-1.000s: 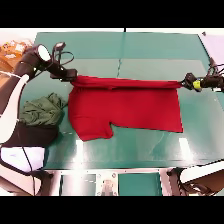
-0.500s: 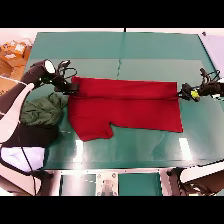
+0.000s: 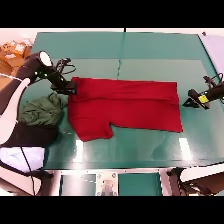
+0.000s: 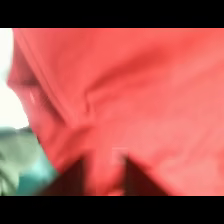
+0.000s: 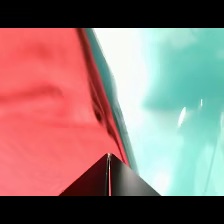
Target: Fold the shirts.
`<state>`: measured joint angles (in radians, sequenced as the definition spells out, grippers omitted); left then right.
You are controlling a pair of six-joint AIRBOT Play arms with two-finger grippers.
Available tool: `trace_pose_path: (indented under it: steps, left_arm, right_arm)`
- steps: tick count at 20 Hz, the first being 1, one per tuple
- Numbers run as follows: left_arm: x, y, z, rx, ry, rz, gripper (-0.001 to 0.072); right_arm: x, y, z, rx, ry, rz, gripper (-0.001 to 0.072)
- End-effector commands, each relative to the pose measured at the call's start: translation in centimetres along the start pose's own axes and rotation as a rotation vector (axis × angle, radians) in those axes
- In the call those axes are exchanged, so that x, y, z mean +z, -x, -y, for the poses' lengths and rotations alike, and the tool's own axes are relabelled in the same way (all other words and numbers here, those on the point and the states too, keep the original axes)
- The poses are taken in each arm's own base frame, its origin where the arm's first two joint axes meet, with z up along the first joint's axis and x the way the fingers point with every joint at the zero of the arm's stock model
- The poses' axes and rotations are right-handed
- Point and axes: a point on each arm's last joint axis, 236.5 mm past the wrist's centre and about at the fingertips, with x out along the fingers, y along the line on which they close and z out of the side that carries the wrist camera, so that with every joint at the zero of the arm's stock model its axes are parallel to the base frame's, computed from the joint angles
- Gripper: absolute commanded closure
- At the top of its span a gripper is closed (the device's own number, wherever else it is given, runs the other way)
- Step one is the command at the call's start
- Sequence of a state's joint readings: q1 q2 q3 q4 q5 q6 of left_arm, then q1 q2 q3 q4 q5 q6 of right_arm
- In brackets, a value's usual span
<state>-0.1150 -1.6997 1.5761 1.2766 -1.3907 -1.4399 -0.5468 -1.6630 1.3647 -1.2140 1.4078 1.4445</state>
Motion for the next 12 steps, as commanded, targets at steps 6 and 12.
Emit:
trace_pose_path:
  steps: [6,12]
  left_arm:
    - [-8.8,4.4,1.9,-0.004,0.015,-0.1,0.0678]
    - [-17.0,1.3,2.9,-0.056,0.236,0.057,0.014]
  right_arm:
    - [-8.0,4.2,0.8,-0.032,-0.185,0.069,0.07]
    - [-16.3,0.9,1.7,0.002,-0.372,0.085,0.0358]
